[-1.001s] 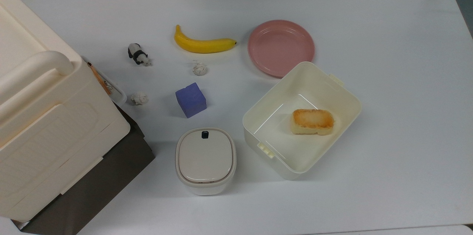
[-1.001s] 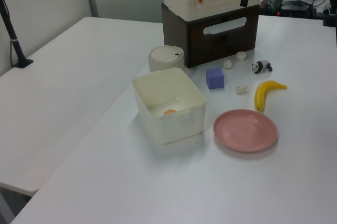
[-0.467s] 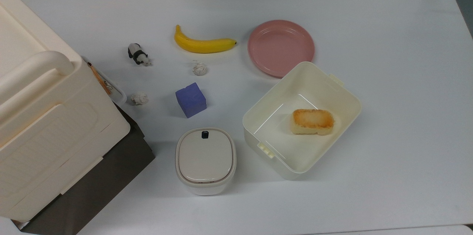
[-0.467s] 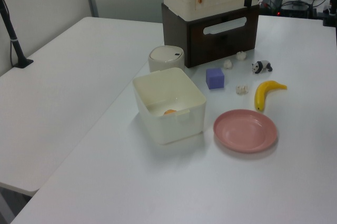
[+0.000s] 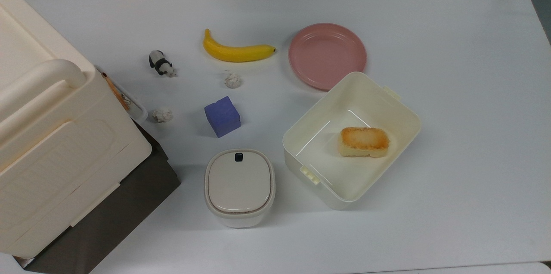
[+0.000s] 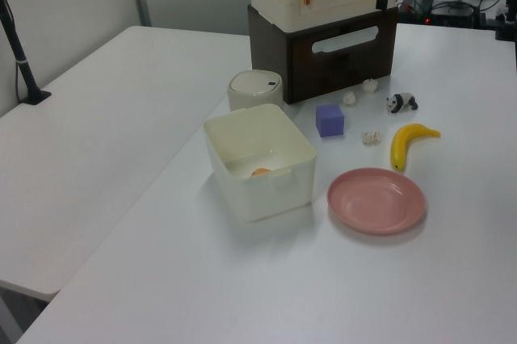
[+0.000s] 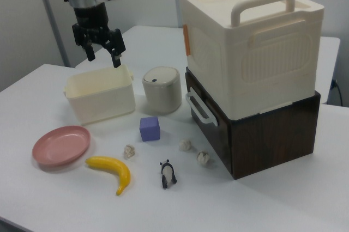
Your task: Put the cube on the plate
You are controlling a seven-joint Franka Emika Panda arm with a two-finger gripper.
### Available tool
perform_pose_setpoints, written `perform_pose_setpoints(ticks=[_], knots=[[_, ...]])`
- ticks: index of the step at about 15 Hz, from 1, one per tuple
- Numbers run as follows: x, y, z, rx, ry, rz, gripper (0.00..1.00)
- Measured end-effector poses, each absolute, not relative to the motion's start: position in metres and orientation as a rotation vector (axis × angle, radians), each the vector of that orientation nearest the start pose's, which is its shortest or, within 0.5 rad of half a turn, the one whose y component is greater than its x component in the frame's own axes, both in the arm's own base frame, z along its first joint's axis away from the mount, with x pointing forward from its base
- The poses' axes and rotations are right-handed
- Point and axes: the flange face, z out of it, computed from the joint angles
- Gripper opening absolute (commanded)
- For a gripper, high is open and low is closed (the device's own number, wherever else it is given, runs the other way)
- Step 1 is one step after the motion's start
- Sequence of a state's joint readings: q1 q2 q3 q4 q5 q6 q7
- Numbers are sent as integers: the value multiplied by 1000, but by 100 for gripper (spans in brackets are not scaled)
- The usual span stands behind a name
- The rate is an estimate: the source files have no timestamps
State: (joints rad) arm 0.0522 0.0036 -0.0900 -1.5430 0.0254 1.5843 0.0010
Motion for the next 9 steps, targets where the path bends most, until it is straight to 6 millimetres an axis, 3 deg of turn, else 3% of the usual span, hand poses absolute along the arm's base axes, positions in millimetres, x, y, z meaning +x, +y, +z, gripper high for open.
perform_pose_setpoints(ticks=[9], knots=[[556,-39,644,-3115,118,-76,100]])
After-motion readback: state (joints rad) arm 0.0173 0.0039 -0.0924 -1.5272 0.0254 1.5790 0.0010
